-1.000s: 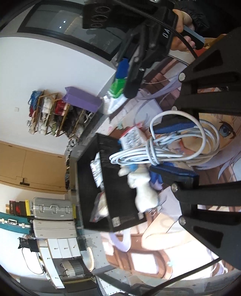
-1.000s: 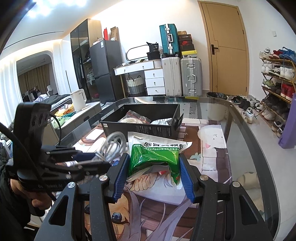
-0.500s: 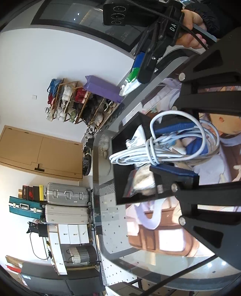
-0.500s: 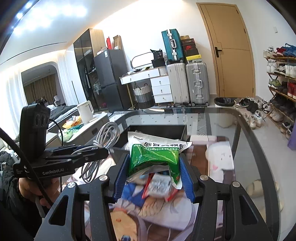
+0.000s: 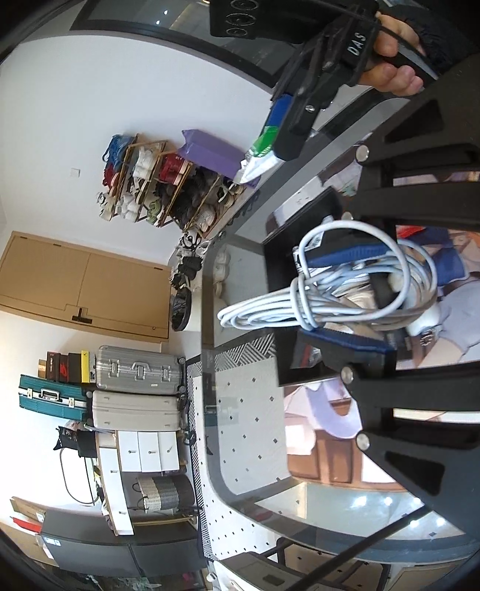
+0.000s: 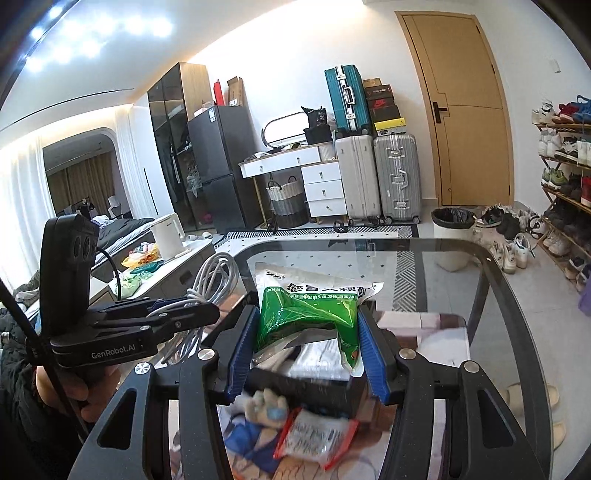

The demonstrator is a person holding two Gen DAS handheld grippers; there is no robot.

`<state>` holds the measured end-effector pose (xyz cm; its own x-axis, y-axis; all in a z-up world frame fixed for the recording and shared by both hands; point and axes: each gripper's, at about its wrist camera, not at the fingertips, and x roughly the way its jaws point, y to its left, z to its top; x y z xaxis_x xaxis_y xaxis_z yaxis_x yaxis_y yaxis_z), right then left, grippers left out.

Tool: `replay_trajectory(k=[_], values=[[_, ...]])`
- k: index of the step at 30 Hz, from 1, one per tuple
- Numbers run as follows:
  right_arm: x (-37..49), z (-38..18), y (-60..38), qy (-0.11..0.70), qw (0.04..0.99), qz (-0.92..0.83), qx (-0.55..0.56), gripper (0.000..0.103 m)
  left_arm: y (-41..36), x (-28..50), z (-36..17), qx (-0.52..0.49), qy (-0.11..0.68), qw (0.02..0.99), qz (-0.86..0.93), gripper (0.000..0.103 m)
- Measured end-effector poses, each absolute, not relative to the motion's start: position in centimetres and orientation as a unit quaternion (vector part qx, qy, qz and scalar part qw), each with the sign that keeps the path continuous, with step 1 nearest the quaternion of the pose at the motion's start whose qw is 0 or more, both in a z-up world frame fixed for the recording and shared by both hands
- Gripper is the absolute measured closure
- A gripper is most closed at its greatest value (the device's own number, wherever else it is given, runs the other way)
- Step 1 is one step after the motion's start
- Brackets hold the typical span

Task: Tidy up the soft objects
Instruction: 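Open both grippers to release the cable and green packet into the box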

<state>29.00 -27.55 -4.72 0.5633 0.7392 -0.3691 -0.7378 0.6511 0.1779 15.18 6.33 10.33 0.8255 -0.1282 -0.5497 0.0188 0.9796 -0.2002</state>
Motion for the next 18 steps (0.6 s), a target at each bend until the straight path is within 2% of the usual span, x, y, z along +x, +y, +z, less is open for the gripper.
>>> replay_trajectory(k=[7,18], values=[[30.7,-4.4,-26.0,0.214,0.882,0.420,-0.009,0.050,6.6,17.4,11.4,-0.072,0.287,0.955,-0.017,0.071],[32.8,-7.0,-23.4,0.245,0.878,0.410,-0.033,0.050,4.7,20.3,7.3,-0.036,0.338,0.940,-0.005,0.070]])
